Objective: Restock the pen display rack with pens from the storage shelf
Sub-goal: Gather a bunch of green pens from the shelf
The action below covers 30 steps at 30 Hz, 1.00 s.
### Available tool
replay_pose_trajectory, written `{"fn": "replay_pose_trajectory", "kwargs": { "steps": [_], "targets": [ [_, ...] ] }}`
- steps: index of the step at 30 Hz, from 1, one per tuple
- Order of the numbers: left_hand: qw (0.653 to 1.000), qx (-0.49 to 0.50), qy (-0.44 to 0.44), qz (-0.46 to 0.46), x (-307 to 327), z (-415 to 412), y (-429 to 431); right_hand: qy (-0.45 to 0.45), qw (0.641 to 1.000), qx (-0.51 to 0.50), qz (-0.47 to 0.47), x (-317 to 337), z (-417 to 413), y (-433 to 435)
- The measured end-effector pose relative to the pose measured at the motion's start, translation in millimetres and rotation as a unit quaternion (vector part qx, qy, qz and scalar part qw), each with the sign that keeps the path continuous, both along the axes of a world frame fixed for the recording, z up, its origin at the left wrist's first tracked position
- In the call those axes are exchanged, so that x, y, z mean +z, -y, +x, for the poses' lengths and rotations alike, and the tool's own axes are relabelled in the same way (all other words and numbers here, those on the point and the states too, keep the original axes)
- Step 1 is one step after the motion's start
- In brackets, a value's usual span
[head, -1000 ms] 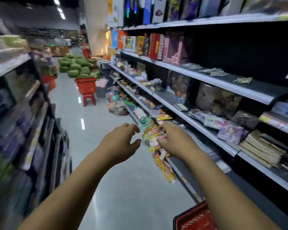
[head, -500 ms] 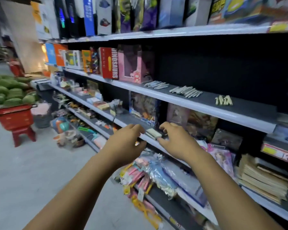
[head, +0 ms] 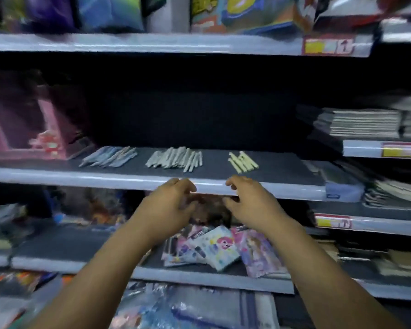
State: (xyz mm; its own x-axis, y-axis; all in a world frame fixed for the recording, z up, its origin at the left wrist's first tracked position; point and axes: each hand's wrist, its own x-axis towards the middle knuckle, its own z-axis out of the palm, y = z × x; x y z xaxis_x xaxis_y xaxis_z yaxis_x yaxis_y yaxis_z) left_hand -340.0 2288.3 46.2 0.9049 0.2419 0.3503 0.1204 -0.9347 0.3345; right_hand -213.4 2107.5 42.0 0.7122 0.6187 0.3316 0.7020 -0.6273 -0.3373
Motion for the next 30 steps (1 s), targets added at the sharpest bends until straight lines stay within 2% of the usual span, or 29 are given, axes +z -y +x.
{"fn": "replay_pose_trajectory", "kwargs": {
  "steps": [8,13,18,22,25,30],
  "targets": [
    [0.991,-0.133,-0.014,0.013,8.0,155.6,-19.8,-0.032,0.991,-0.113,0.060,8.6,104.6,9.9],
    [0.990,-0.136,-0.032,0.022,6.3,251.2,-23.0,-0.048,0.990,-0.111,0.069,9.1,186.0,-8.0],
    [0.988,-0.097,-0.112,0.038,-0.6,320.0,-19.9,-0.082,0.994,-0.069,0.020,13.9,257.8,-38.5],
    [0.988,-0.087,-0.115,0.056,-16.5,347.9,-37.6,-0.128,0.990,-0.048,-0.037,14.6,300.2,-60.0],
    [0.988,-0.118,-0.077,0.065,-27.1,346.7,-47.9,-0.174,0.984,-0.023,-0.020,9.9,317.6,-68.4],
    [0.987,-0.162,0.005,0.009,-29.4,336.7,-51.0,-0.202,0.979,-0.006,0.028,-6.2,329.9,-64.9]
  ]
}}
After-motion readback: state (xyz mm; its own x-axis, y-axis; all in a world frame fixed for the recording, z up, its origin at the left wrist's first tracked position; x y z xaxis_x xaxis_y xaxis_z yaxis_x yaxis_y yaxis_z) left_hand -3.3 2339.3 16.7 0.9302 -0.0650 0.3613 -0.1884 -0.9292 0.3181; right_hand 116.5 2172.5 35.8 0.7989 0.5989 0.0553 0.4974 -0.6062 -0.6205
